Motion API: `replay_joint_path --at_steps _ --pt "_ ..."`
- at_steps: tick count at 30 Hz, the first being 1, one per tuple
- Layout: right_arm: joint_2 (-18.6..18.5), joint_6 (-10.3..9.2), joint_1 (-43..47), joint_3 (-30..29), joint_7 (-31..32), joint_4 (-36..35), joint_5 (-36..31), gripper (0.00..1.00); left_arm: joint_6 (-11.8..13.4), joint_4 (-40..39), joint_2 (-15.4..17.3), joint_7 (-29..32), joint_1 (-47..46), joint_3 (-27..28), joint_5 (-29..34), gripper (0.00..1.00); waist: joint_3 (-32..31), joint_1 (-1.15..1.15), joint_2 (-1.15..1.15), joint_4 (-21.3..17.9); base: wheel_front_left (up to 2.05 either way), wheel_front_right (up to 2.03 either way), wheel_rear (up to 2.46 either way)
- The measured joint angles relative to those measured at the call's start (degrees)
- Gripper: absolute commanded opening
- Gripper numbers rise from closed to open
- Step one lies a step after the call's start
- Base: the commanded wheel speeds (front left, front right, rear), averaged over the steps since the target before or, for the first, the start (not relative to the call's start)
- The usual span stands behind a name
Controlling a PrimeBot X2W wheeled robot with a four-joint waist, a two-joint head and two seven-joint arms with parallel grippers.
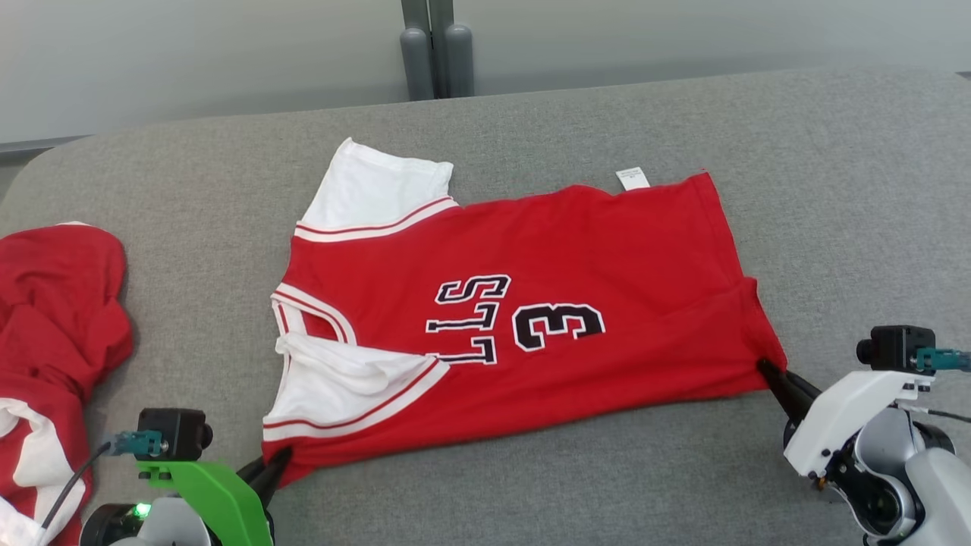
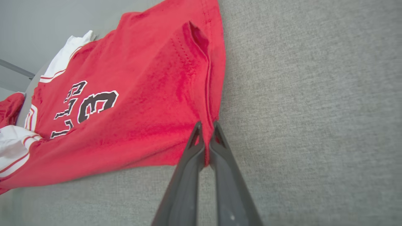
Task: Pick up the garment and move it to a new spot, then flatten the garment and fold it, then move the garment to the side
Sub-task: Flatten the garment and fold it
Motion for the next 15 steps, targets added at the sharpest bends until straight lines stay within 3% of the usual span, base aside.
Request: replay_joint_path --at_steps 9,15 --pt "0.2 0.0 10.7 -4.7 6.2 -9.4 -0.1 0.0 4.8 -11.2 4.9 1.7 7.1 -0.2 -1.7 0.0 -0.6 0.0 0.0 -0.8 0.0 0.0 0.0" --pt "1.8 0.0 14.7 -7.7 10.4 -14.3 -1.3 0.0 6.6 -14.3 6.3 2.6 10.0 -0.7 -2.7 0.0 -1.0 0.0 0.0 -1.3 0.0 0.0 0.0"
